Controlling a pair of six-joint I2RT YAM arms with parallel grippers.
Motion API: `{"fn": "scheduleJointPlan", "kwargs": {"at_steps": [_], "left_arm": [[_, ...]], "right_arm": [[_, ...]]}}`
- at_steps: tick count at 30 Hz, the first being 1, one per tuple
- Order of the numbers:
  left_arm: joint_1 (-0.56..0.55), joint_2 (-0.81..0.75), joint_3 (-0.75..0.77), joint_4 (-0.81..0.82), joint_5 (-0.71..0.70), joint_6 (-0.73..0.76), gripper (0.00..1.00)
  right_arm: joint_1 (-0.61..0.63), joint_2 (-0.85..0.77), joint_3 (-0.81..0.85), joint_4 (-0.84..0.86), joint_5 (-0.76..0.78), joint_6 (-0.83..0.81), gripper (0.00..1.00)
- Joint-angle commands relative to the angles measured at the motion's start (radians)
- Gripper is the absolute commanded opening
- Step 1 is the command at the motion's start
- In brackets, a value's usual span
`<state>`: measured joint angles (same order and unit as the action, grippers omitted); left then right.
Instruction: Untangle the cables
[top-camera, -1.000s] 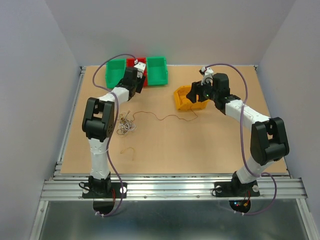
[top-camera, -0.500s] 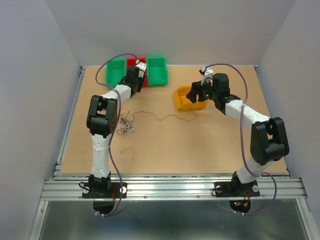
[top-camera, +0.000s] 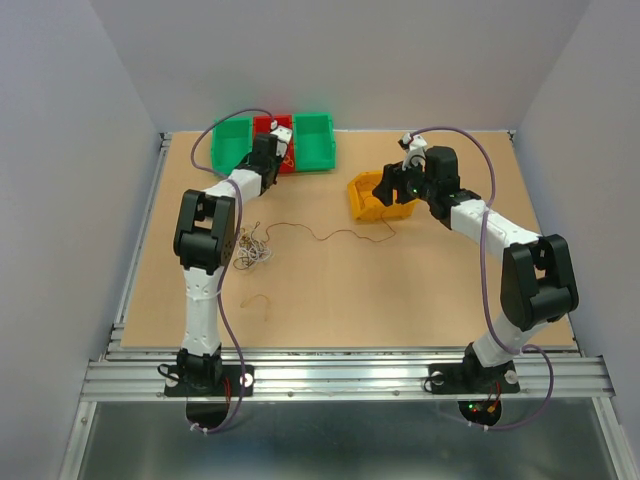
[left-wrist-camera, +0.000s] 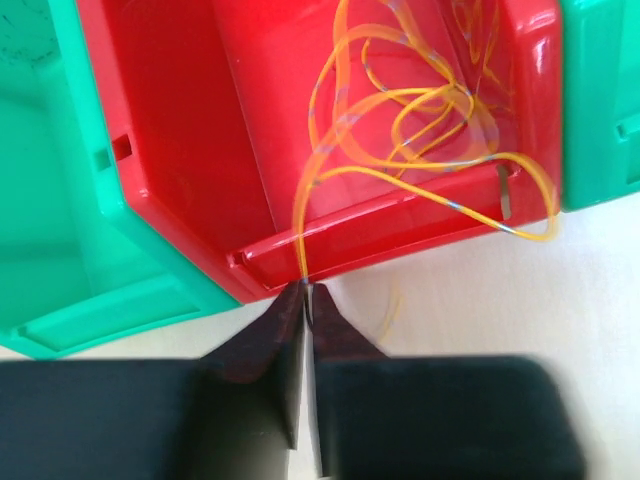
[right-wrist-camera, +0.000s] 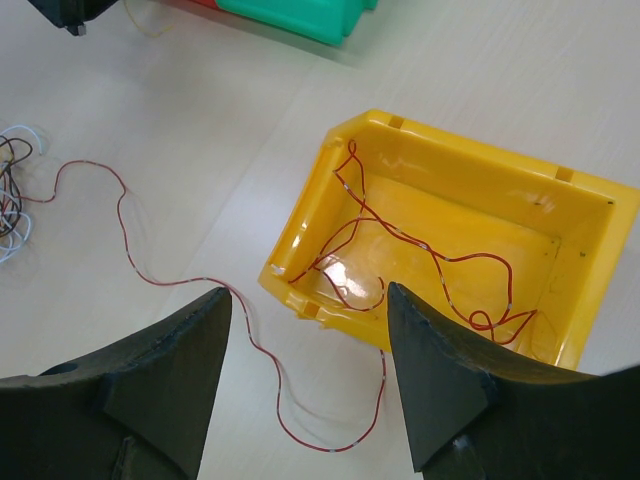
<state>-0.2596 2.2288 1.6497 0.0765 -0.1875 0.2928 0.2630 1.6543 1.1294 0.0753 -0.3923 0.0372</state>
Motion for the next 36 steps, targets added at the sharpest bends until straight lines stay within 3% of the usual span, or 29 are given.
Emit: {"fn": "scheduleJointPlan", "kwargs": {"at_steps": [1,10,15,22,31,35,36], "left_arm": [[0.006,-0.004,0.074,-0.023,0.003,0.005,0.00],[0.008,-0.032,0.271,-0.224,0.071,-0.024,0.00],[0.008,-0.021,0.332,-0.248,0.059,-0.035,0.00],[0.006,0.199,0.694,-0.357,-0.038,-0.023,0.00],[0.002,0.215,0.619,-0.245,-0.141,0.048,0.00],[0.002,0.140,0.521,-0.182,-0.142,0.049,0.04],[0.002,0.120,0.506,-0.181,-0.141,0.049,0.10]], "right_arm": [[-0.001,-0.037,-0.017,0.043,0.001,-0.013,0.69],[0.001,-0.011,-0.002,0.044,-0.010,-0.008,0.69],[0.001,-0.004,0.001,0.044,-0.014,-0.007,0.69],[0.001,-0.007,-0.005,0.044,-0.011,-0.003,0.69],[0.001,-0.028,-0.017,0.044,-0.013,-0.002,0.69],[0.001,-0.033,-0.020,0.046,-0.020,0.003,0.69],[0.001,-0.034,-0.022,0.046,-0.020,0.003,0.69]]}}
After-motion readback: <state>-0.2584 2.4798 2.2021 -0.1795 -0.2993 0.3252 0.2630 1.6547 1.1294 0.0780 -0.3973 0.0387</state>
